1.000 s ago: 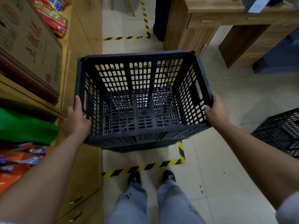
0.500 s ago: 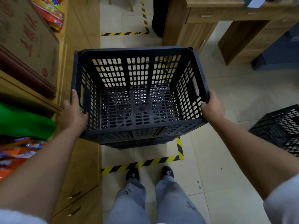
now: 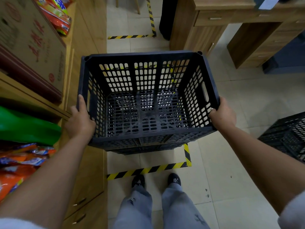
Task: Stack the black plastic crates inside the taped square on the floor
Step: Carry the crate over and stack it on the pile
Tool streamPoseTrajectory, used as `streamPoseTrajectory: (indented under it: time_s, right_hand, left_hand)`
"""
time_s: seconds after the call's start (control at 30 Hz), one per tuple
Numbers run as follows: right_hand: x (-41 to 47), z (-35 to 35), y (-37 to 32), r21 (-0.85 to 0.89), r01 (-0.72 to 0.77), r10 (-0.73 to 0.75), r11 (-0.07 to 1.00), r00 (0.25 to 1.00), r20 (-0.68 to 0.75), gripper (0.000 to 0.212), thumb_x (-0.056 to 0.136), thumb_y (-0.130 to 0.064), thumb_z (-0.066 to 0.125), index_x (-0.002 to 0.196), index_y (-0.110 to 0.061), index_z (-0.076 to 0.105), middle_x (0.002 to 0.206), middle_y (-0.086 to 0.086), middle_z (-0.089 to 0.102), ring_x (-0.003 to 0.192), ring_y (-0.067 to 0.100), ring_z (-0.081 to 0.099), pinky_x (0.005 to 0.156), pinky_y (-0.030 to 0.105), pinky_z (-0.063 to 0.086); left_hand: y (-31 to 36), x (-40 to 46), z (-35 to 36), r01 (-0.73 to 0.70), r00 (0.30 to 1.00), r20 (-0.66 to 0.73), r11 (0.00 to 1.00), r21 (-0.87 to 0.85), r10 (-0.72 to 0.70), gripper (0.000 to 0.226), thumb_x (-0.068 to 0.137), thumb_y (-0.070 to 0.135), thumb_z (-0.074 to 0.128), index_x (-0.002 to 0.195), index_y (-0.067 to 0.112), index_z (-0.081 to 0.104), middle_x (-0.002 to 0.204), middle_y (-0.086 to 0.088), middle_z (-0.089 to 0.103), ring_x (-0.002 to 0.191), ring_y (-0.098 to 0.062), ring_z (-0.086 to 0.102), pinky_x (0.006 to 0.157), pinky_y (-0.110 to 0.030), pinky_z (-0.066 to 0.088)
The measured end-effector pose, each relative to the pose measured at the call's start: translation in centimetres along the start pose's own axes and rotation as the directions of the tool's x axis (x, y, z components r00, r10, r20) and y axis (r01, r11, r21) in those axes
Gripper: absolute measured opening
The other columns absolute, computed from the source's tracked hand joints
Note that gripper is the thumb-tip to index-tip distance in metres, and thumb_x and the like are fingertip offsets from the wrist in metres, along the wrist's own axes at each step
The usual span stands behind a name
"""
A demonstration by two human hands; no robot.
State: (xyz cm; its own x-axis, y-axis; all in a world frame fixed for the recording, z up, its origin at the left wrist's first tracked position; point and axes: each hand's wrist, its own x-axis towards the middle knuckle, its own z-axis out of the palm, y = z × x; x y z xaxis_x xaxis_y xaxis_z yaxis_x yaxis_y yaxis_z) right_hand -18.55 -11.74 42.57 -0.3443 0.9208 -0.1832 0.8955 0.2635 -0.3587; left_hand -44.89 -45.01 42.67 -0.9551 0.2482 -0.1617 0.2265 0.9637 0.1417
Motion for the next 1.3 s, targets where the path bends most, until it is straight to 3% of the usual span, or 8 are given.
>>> streamPoseTrajectory:
  time_s: [0.5, 0.63, 0.8, 0.93, 1.0, 1.1, 1.3]
  right_hand:
    - [0.25, 0.52, 0.32, -0.045, -0.021, 0.021, 0.999, 1.000, -0.008, 0.042, 0.085, -0.015, 0.047, 0.127, -0.016, 0.041, 0.110, 0.023, 0.064, 0.097, 0.045, 0.059, 0.077, 0.043, 0.046]
    - [0.18, 0.51, 0.43, -0.037, -0.029, 0.029, 0.999, 1.000, 0.002, 0.039, 0.085, -0.015, 0.048, 0.124, -0.016, 0.041, 0.107, 0.022, 0.064, 0.094, 0.044, 0.060, 0.072, 0.041, 0.044]
    - [-0.03, 0.49, -0.02, -0.043, 0.033, -0.035, 0.999, 0.998, -0.053, 0.071, 0.085, -0.013, 0.050, 0.147, -0.032, 0.021, 0.123, 0.016, 0.060, 0.097, 0.041, 0.061, 0.077, 0.046, 0.052]
    - [-0.21, 0.61, 0.17, -0.066, 0.104, -0.108, 0.992, 0.992, -0.066, 0.073, 0.088, -0.013, 0.051, 0.150, -0.035, 0.018, 0.120, 0.016, 0.059, 0.093, 0.039, 0.060, 0.073, 0.045, 0.053]
    - [-0.27, 0.73, 0.22, -0.083, 0.113, -0.118, 0.990, 0.991, -0.067, 0.071, 0.090, -0.015, 0.050, 0.151, -0.033, 0.019, 0.122, 0.016, 0.057, 0.094, 0.039, 0.060, 0.074, 0.044, 0.052]
    - [0.04, 0.72, 0.25, -0.107, 0.120, -0.128, 0.987, 0.990, -0.064, 0.070, 0.091, -0.015, 0.051, 0.151, -0.031, 0.019, 0.122, 0.015, 0.057, 0.091, 0.038, 0.060, 0.071, 0.042, 0.051]
    - [0.28, 0.72, 0.14, -0.117, 0.131, -0.140, 0.985, 0.987, -0.077, 0.069, 0.089, -0.013, 0.051, 0.151, -0.028, 0.023, 0.122, 0.015, 0.056, 0.094, 0.037, 0.057, 0.072, 0.042, 0.050]
  left_hand:
    - [-0.47, -0.18, 0.10, -0.014, 1.000, 0.003, 1.000, -0.007, 0.014, 0.089, 0.090, 0.008, 0.061, 0.155, 0.028, 0.003, 0.148, -0.018, 0.030, 0.094, -0.040, 0.061, 0.071, -0.045, 0.049]
    - [-0.24, -0.28, 0.14, -0.014, 1.000, 0.007, 1.000, 0.025, 0.014, 0.091, 0.089, 0.012, 0.063, 0.155, 0.025, 0.001, 0.147, -0.020, 0.029, 0.090, -0.038, 0.061, 0.064, -0.041, 0.045]
    - [-0.01, -0.17, -0.01, -0.006, 1.000, 0.016, 0.999, 0.045, 0.006, 0.094, 0.089, 0.014, 0.064, 0.155, 0.024, -0.001, 0.146, -0.020, 0.029, 0.092, -0.038, 0.060, 0.061, -0.038, 0.039]
    - [-0.19, -0.01, 0.17, -0.019, 1.000, 0.011, 0.999, 0.034, 0.019, 0.095, 0.088, 0.013, 0.065, 0.155, 0.024, -0.002, 0.145, -0.021, 0.029, 0.081, -0.030, 0.054, 0.059, -0.036, 0.040]
    - [-0.18, -0.09, 0.24, -0.030, 1.000, 0.010, 0.999, 0.033, 0.029, 0.097, 0.087, 0.013, 0.065, 0.155, 0.024, -0.003, 0.148, -0.021, 0.027, 0.097, -0.033, 0.055, 0.066, -0.040, 0.046]
    - [0.06, 0.08, 0.02, -0.051, 0.999, 0.010, 0.998, 0.034, 0.050, 0.100, 0.083, 0.014, 0.069, 0.155, 0.020, -0.002, 0.156, -0.018, 0.018, 0.138, -0.035, 0.030, 0.090, -0.047, 0.048]
    - [-0.22, 0.57, 0.33, -0.088, 0.996, 0.022, 0.996, 0.013, 0.088, 0.096, 0.087, 0.018, 0.064, 0.154, 0.014, -0.005, 0.162, -0.016, 0.002, 0.148, -0.034, 0.009, 0.110, -0.049, 0.033]
